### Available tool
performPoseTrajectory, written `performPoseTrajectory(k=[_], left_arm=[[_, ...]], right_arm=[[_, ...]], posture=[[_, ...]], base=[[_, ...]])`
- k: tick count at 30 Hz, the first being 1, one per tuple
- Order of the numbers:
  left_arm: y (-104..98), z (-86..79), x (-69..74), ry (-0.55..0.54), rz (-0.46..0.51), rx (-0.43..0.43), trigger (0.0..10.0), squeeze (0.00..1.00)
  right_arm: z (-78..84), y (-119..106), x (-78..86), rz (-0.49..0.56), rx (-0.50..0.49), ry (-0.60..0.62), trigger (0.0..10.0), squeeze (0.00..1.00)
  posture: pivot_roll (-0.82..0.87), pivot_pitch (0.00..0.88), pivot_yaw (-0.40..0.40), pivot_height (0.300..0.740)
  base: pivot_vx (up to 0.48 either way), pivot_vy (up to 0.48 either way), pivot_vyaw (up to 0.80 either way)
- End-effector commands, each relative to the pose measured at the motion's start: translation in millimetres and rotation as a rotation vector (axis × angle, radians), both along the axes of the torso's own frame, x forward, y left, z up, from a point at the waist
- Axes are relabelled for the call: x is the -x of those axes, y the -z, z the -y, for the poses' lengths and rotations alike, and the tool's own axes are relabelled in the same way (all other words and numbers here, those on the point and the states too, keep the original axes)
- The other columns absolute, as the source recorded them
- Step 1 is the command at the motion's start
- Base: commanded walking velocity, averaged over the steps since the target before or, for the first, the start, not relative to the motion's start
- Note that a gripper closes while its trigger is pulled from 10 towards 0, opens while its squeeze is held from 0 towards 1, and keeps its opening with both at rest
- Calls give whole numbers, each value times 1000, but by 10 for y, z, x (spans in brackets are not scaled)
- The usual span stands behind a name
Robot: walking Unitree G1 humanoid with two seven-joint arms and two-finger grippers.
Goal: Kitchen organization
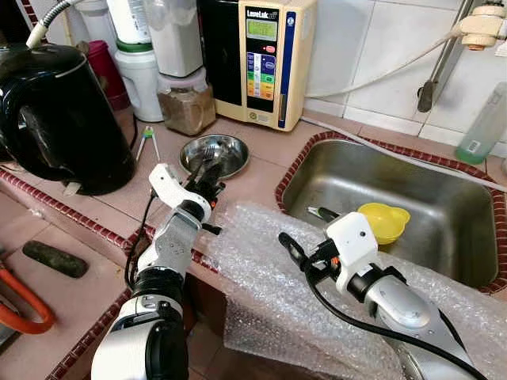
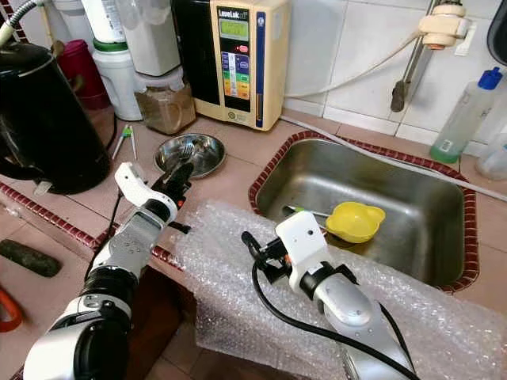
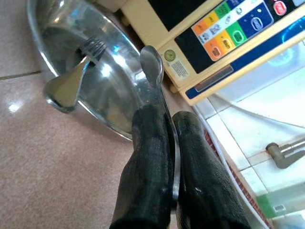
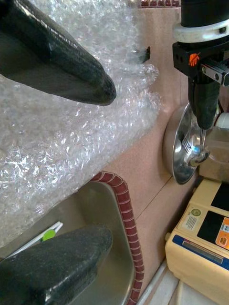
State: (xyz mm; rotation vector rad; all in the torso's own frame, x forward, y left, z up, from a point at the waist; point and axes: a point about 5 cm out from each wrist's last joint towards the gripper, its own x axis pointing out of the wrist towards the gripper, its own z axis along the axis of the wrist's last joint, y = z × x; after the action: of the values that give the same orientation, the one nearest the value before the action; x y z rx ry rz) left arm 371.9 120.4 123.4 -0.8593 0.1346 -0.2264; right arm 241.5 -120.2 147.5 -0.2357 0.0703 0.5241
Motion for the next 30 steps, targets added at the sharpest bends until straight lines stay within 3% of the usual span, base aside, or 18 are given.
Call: performPoseTrajectory(k=[1,4,7,8,9,11,17,18,19,23,24,25,27,28,30], left_arm=[[-30,4,17,23,32,-39,0,0],[-79,30,29,49,78,-58,0,0],[-227,121,88,129,240,-169,0,0],[-227,121,88,129,240,-169,0,0],[-314,196,162,199,348,-270,0,0],[-361,243,232,264,427,-359,0,0],[-370,222,433,445,579,-541,0,0],[-370,222,433,445,579,-541,0,0],[-370,198,477,463,622,-593,0,0],[-368,215,548,490,689,-657,0,0],[-368,215,548,490,689,-657,0,0],[-358,256,580,509,726,-689,0,0],[-356,307,616,527,779,-726,0,0],[-354,362,640,537,827,-754,0,0],[-357,420,653,538,857,-762,0,0]], right_arm=[[23,-18,-29,12,5,9,10000,0],[37,-26,-39,18,1,22,10000,0],[80,-64,-76,38,-30,66,10000,0],[80,-64,-76,38,-30,66,10000,0],[112,-144,-126,57,-108,108,10000,0],[141,-216,-166,68,-183,140,10000,0],[174,-280,-214,64,-288,173,10000,0],[174,-280,-214,64,-288,173,10000,0],[178,-305,-230,52,-365,190,10000,0],[157,-378,-278,21,-554,204,10000,0],[157,-378,-278,21,-554,204,10000,0],[133,-427,-313,0,-672,202,10000,0],[122,-455,-356,-29,-773,208,10000,0],[117,-477,-414,-62,-874,221,10000,0],[107,-502,-460,-89,-948,222,10000,0]], posture=[[-174,0,62,740],[-174,0,67,740],[-170,0,66,740],[-170,0,66,740],[-166,0,64,740],[-163,0,62,740],[-151,1,55,740],[-151,1,55,740],[-150,4,56,740],[-150,10,56,740],[-150,10,56,740],[-151,11,57,740],[-154,14,57,740],[-156,15,57,740],[-156,18,58,740]], base=[[0,0,0],[0,0,0],[0,0,0],[0,0,0],[0,0,0],[0,0,0],[0,0,0],[0,0,0],[0,0,0],[0,0,0],[0,0,0],[0,0,0],[0,0,0],[0,0,0],[0,0,0]])
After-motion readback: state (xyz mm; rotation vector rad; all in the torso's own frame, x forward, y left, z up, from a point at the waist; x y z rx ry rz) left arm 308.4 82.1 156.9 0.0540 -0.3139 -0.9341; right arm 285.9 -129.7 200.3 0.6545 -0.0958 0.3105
